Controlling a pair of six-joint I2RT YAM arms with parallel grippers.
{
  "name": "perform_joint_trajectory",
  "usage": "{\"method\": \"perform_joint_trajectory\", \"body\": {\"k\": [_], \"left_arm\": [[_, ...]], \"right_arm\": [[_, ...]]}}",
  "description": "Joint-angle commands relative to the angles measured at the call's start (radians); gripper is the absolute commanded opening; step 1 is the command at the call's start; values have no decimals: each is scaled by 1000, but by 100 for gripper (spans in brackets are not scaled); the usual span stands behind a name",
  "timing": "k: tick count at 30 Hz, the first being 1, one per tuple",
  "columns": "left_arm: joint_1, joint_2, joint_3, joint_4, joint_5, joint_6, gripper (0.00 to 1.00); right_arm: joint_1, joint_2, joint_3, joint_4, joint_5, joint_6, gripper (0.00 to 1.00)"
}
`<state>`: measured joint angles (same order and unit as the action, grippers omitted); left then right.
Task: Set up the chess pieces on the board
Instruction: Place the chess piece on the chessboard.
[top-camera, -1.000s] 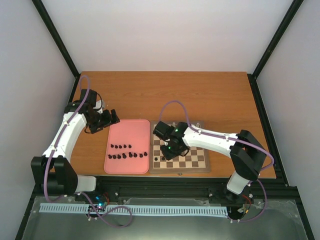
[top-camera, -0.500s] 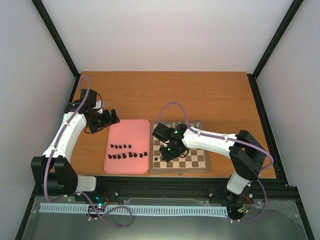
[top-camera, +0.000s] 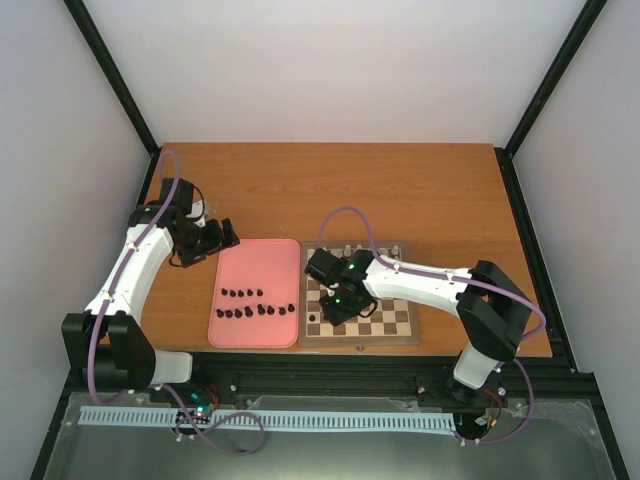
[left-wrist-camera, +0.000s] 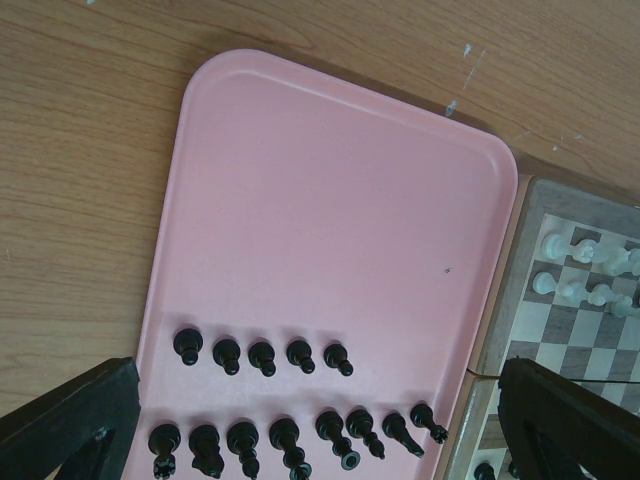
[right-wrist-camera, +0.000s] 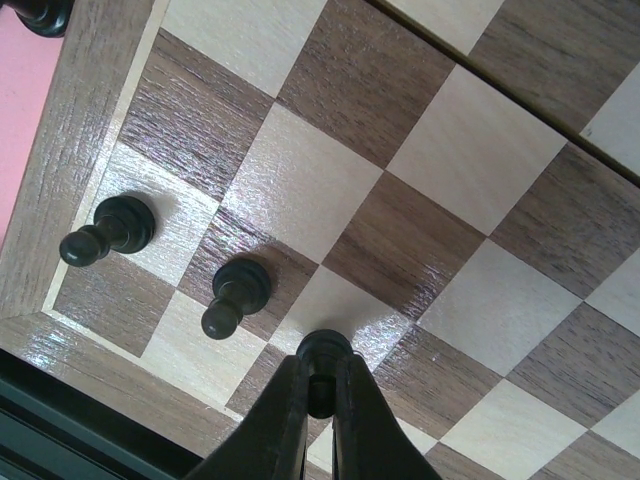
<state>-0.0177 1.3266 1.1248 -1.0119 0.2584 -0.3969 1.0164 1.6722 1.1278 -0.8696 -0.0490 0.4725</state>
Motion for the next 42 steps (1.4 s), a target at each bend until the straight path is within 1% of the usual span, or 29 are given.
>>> {"method": "perform_joint_trajectory", "body": {"k": [1,22,29,34,36,42], "left_arm": [[5,-12,8,8,4,-11,100],[4,-6,16,8,12,-11,100],[4,-1,17,9,9,-11,100],[4,1,15,10,6,-10,100],[4,3,16,12,4,-11,100],[4,5,11,13,5,-10,100]], "right_arm": [[8,14,-3,11,-2,11,4],[8,44,17,5,30,7,9],[9,36,21,1,38,3,22],[9,25,41,-22,50,0,24],[9,17,57,-36,56,-4,26],[8,-26,139,-122,100,-10,31]]}}
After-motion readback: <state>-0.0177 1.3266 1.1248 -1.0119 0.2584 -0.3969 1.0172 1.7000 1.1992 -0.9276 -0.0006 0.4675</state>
